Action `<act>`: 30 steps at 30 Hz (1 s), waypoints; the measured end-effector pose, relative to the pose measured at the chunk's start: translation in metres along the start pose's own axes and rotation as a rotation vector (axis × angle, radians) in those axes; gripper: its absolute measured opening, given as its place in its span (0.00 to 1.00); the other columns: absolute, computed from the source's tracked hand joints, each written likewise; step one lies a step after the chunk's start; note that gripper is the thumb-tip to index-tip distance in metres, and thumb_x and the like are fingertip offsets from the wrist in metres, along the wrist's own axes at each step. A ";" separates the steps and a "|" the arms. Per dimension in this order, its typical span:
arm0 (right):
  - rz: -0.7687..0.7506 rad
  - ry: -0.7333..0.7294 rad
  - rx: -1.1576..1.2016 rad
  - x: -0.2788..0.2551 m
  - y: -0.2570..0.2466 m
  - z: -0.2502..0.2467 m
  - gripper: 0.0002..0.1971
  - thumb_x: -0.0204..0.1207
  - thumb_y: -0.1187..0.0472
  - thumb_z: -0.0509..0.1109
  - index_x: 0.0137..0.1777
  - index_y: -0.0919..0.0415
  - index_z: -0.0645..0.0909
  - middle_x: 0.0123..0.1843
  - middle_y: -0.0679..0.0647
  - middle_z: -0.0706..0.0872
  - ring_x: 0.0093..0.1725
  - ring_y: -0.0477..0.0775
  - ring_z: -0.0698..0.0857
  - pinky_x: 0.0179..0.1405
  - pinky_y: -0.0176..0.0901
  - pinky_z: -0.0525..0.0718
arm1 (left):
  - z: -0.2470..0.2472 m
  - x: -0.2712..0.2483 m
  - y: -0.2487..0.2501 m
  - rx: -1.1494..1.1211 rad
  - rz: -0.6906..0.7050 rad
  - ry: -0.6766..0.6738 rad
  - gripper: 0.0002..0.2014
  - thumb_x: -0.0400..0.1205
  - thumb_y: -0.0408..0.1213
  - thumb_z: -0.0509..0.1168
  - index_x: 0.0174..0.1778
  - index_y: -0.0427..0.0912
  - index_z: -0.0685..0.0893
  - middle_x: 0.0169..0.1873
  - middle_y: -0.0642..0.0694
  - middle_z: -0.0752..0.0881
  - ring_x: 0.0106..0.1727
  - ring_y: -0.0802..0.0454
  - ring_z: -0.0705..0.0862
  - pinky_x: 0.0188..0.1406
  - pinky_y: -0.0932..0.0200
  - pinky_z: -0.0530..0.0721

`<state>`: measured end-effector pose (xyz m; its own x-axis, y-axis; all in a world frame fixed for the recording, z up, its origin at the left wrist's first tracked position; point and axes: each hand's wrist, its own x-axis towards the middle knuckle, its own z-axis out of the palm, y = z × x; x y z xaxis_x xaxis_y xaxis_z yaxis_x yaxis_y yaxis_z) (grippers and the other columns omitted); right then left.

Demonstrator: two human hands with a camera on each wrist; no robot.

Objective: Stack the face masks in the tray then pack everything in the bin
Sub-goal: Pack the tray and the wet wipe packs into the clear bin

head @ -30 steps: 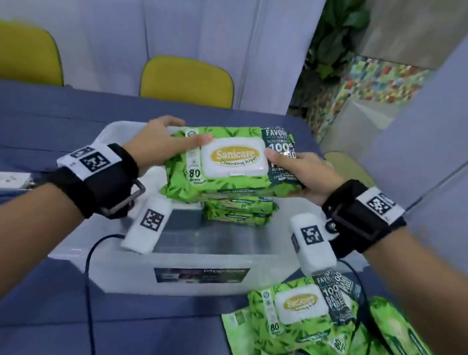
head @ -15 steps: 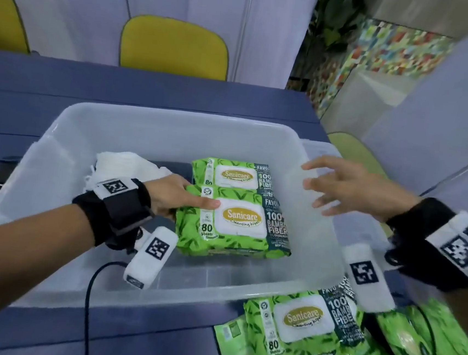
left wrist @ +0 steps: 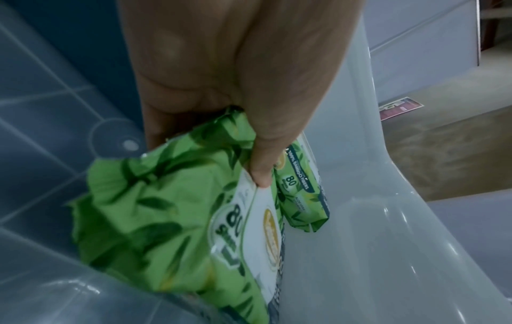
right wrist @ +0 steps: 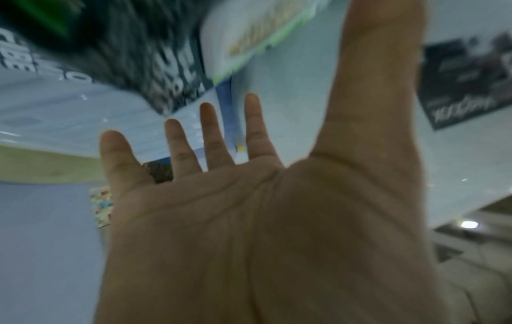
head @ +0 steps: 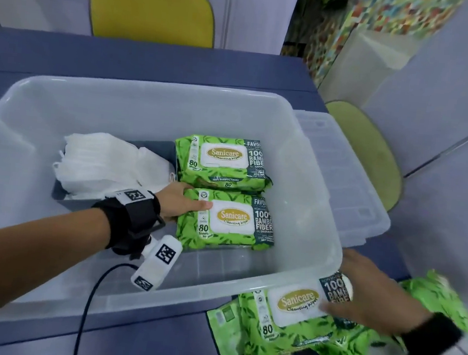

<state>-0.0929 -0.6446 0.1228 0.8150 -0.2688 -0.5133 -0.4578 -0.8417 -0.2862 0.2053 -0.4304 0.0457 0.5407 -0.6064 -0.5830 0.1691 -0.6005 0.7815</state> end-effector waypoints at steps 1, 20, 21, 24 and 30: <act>-0.034 -0.058 -0.020 0.004 0.002 0.012 0.45 0.56 0.36 0.78 0.75 0.37 0.63 0.73 0.40 0.68 0.74 0.45 0.67 0.73 0.45 0.70 | 0.001 -0.001 0.002 0.024 -0.001 0.020 0.48 0.55 0.62 0.82 0.66 0.36 0.78 0.60 0.46 0.85 0.60 0.46 0.84 0.64 0.48 0.81; -0.167 -0.183 -0.520 0.013 -0.026 0.027 0.61 0.47 0.38 0.79 0.81 0.52 0.54 0.80 0.48 0.64 0.79 0.56 0.63 0.80 0.62 0.57 | 0.010 -0.006 0.016 0.657 0.291 0.252 0.30 0.65 0.36 0.81 0.56 0.39 0.71 0.50 0.44 0.81 0.48 0.47 0.79 0.44 0.56 0.77; -0.192 -0.146 -0.553 0.008 -0.024 0.026 0.63 0.39 0.36 0.77 0.79 0.54 0.59 0.76 0.50 0.72 0.74 0.58 0.71 0.75 0.64 0.67 | 0.011 -0.007 0.018 0.769 0.284 0.213 0.32 0.66 0.37 0.80 0.58 0.37 0.69 0.50 0.42 0.81 0.46 0.47 0.78 0.42 0.54 0.77; -0.179 -0.007 -0.562 -0.004 -0.016 0.025 0.64 0.18 0.32 0.69 0.65 0.56 0.75 0.55 0.50 0.85 0.49 0.57 0.86 0.46 0.59 0.86 | 0.016 -0.010 0.025 1.073 0.251 0.124 0.37 0.68 0.49 0.78 0.62 0.37 0.64 0.50 0.42 0.80 0.46 0.46 0.77 0.42 0.52 0.78; -0.192 0.238 -0.743 -0.038 -0.012 0.008 0.42 0.37 0.45 0.71 0.58 0.57 0.79 0.46 0.55 0.84 0.39 0.61 0.83 0.43 0.59 0.78 | 0.022 -0.023 0.064 1.272 0.349 0.249 0.36 0.71 0.63 0.70 0.63 0.39 0.69 0.55 0.44 0.79 0.59 0.44 0.78 0.47 0.48 0.80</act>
<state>-0.1214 -0.6205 0.1390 0.9479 -0.1094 -0.2993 -0.0137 -0.9523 0.3047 0.1854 -0.4665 0.1042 0.5553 -0.7978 -0.2350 -0.8122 -0.5809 0.0529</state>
